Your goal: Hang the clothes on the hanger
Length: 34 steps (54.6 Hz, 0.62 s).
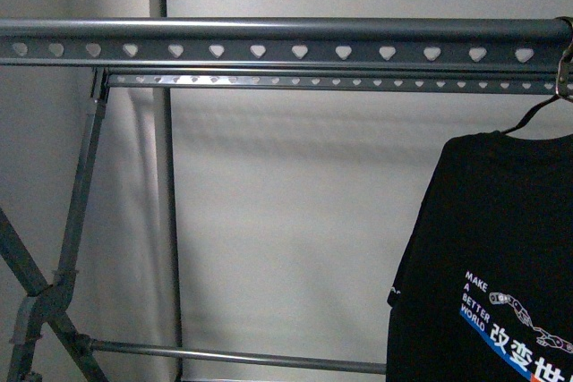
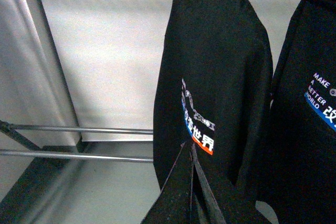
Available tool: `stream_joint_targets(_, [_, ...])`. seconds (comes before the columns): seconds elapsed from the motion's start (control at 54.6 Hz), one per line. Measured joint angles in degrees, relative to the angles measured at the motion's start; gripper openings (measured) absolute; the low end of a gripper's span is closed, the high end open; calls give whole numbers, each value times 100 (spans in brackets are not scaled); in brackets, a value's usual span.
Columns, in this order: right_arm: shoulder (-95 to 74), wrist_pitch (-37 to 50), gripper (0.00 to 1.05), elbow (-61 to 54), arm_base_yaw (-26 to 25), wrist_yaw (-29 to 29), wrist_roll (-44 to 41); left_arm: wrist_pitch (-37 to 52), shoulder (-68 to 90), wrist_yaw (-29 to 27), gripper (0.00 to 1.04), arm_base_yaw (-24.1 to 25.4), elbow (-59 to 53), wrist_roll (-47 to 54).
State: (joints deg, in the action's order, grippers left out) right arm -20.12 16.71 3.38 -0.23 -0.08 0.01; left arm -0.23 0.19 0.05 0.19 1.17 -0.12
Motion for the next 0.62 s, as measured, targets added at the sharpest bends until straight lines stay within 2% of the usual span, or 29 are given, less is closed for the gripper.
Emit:
stream_joint_targets(0.568, [981,-612,2,-308,2,0,-2,0,0,0,4,0,0,0])
stream_joint_targets(0.623, [1010,-634,9,-308,2,0,-4,0,0,-2,9,0,0,-2])
